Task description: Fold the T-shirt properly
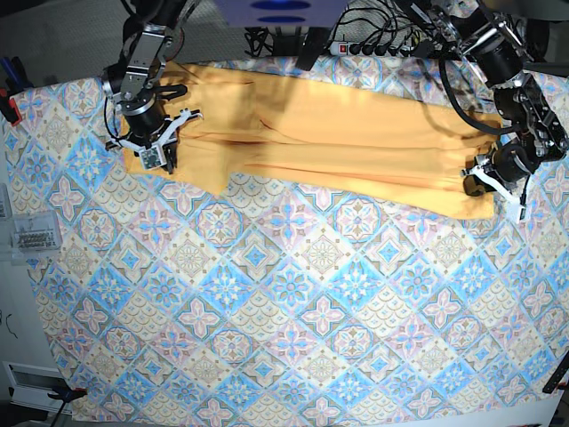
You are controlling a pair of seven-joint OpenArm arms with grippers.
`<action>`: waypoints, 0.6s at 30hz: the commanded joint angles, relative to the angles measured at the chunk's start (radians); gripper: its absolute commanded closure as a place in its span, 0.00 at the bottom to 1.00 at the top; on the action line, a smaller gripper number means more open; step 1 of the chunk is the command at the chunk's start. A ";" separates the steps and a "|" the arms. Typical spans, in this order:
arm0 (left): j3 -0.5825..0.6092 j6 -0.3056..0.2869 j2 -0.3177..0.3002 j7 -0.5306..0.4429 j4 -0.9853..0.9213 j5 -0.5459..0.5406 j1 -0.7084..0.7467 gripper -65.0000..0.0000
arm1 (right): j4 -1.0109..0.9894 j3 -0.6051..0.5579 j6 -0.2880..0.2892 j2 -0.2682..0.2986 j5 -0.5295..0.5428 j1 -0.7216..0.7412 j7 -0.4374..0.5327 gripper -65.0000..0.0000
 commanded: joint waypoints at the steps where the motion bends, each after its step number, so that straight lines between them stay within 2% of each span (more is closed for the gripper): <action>1: -0.013 0.007 -0.026 -0.029 0.017 -0.011 -0.016 1.00 | 0.007 -0.020 0.015 -0.001 -0.019 -0.001 -0.024 0.93; 5: -0.039 0.007 -0.033 -0.022 0.021 -0.012 -0.014 1.00 | 0.014 -0.066 0.015 -0.001 -0.019 -0.001 -0.027 0.93; 8: -0.040 0.007 -0.025 -0.022 0.095 -0.014 0.020 1.00 | 0.007 -0.066 0.015 -0.001 -0.017 -0.001 -0.027 0.93; 12: -0.032 0.007 0.041 -0.017 0.257 -0.031 0.078 1.00 | 0.004 -0.064 0.015 -0.001 0.013 0.001 -0.027 0.93; 18: -0.031 0.007 0.148 0.086 0.359 -0.031 0.079 1.00 | 0.002 -0.064 0.015 -0.001 0.039 0.001 -0.029 0.93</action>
